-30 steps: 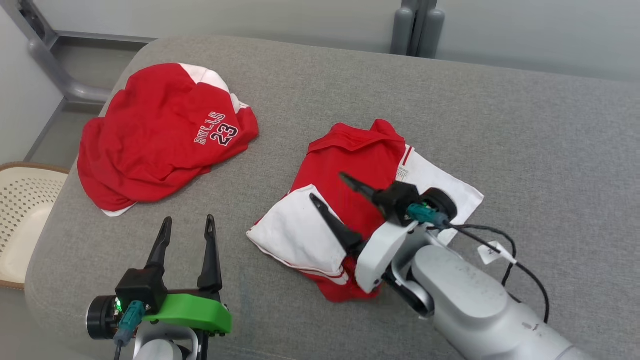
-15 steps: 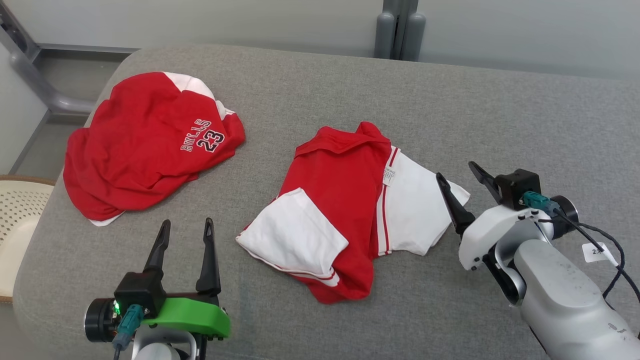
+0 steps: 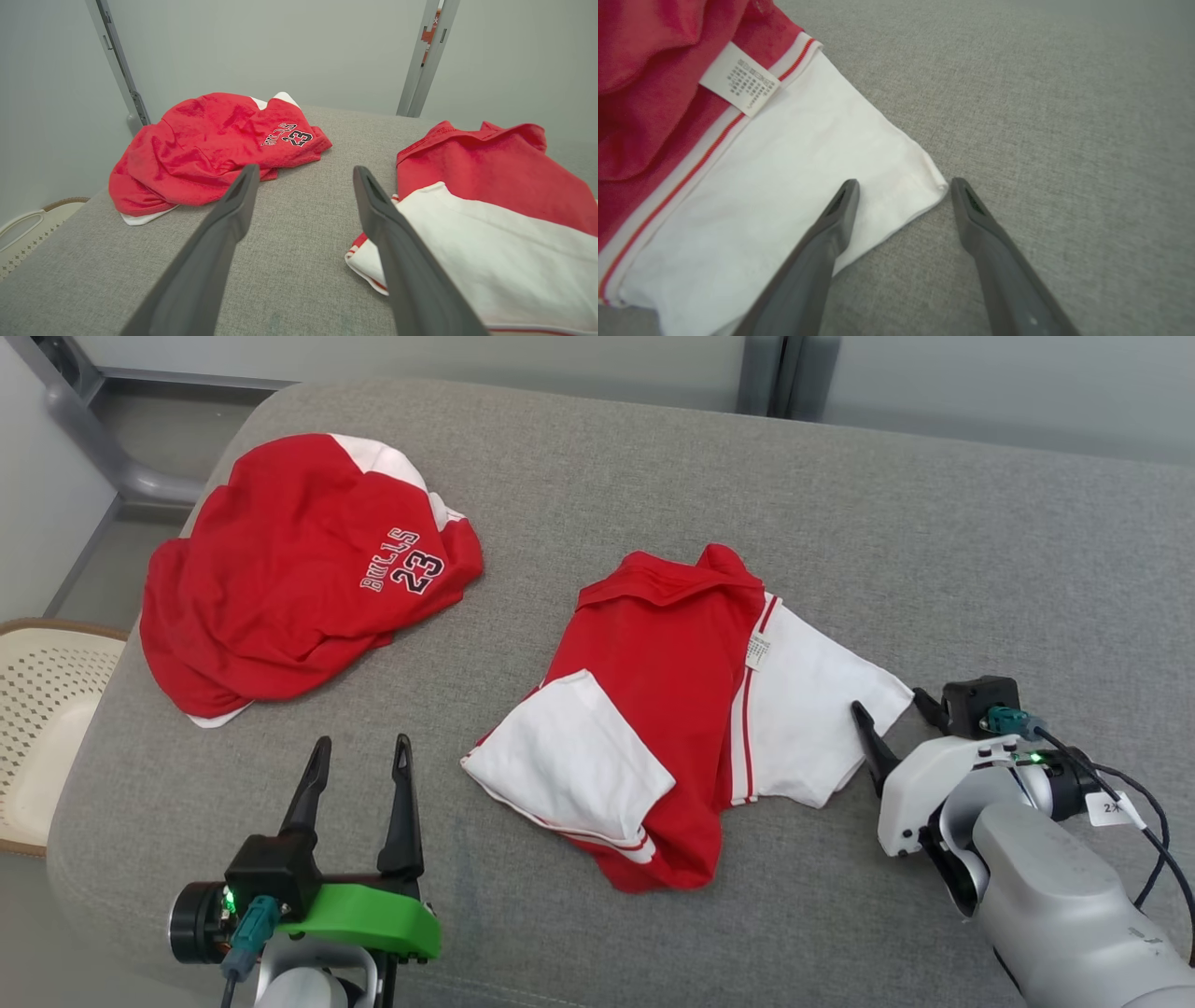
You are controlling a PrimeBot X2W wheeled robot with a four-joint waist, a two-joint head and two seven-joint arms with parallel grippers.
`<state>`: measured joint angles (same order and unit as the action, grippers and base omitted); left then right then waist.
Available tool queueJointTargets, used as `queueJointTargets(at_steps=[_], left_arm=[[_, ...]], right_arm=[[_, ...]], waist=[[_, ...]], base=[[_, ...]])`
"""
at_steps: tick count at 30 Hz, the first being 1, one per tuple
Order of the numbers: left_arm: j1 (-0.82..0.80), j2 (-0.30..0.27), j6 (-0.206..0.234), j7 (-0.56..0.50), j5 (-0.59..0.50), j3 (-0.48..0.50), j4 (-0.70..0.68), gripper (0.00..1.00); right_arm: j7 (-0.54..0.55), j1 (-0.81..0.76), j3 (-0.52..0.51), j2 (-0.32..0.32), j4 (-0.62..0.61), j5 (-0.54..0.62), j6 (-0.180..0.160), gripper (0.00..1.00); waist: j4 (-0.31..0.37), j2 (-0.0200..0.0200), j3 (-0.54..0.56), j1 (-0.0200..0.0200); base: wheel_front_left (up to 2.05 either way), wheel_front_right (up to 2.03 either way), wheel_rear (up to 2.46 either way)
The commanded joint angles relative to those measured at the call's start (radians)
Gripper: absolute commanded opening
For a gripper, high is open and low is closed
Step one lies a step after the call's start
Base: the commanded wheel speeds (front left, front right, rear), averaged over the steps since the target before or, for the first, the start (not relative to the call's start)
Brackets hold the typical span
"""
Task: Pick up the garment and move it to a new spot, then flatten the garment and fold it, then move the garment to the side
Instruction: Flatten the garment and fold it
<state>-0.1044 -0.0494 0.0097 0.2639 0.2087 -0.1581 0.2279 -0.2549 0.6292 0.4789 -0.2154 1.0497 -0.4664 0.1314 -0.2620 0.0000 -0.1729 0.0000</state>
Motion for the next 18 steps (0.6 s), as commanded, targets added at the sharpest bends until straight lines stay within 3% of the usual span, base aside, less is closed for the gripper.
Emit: queueJointTargets(at_steps=[1, 2, 11, 18], left_arm=[[-0.011, -0.002, 0.006, 0.001, 0.010, 0.000, -0.002, 1.00], [-0.012, -0.002, 0.008, 0.001, 0.011, -0.002, -0.002, 1.00], [-0.006, -0.002, 0.013, 0.001, 0.011, 0.001, 0.000, 1.00], [0.009, -0.002, 0.014, 0.001, 0.009, 0.013, 0.001, 1.00]], right_arm=[[0.009, 0.012, 0.010, 0.004, 0.010, -0.017, -0.001, 0.33], [0.010, 0.013, 0.017, 0.006, 0.015, -0.030, -0.001, 0.00], [-0.008, 0.054, 0.047, -0.040, -0.006, -0.099, -0.001, 0.00], [-0.011, 0.035, -0.069, -0.162, -0.134, -0.109, -0.002, 0.00]], waist=[[-0.003, 0.0000, -0.003, 0.0000], [-0.003, 0.0000, -0.003, 0.0000], [0.007, 0.0000, 0.005, 0.0000], [0.033, 0.0000, 0.030, 0.0000]], base=[[0.00, 0.00, 0.00], [0.00, 0.00, 0.00], [0.00, 0.00, 0.00], [0.00, 0.00, 0.00]])
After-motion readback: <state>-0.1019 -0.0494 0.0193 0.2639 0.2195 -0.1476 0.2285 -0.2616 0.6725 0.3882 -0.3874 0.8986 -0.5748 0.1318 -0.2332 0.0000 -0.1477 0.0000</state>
